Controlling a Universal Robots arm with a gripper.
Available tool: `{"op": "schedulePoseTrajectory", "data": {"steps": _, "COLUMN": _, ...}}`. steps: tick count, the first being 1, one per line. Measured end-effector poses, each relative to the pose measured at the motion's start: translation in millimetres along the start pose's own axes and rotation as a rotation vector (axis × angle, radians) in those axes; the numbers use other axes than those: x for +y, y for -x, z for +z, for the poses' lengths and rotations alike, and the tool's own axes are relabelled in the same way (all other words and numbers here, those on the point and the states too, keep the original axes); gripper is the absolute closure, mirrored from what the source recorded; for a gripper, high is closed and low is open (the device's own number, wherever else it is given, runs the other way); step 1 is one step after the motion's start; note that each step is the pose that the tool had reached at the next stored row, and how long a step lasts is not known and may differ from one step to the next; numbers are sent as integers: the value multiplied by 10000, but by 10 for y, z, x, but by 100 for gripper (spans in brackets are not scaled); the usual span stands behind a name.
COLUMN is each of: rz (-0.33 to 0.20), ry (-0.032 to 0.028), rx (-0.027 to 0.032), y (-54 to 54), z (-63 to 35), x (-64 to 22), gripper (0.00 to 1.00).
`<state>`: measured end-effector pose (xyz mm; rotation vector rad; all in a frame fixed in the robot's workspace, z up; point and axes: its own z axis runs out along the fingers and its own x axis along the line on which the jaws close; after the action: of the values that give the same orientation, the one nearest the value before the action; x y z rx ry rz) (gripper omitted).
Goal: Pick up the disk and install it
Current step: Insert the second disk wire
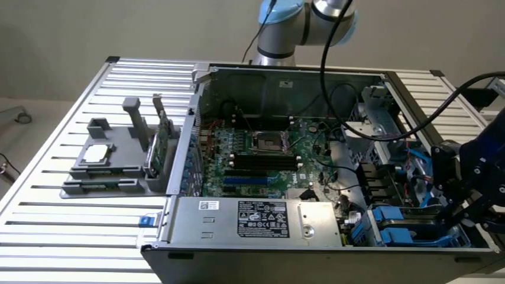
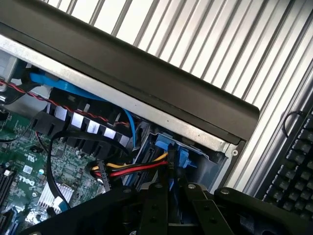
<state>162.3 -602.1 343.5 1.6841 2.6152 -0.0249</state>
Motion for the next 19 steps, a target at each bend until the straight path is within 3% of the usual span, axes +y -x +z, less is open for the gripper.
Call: {"op": "schedulePoseTrajectory", "data": {"steps": 19, "rz": 671, "ry": -42, "rx": 6, "y": -95, "z": -8, "x": -190, "gripper": 83}}
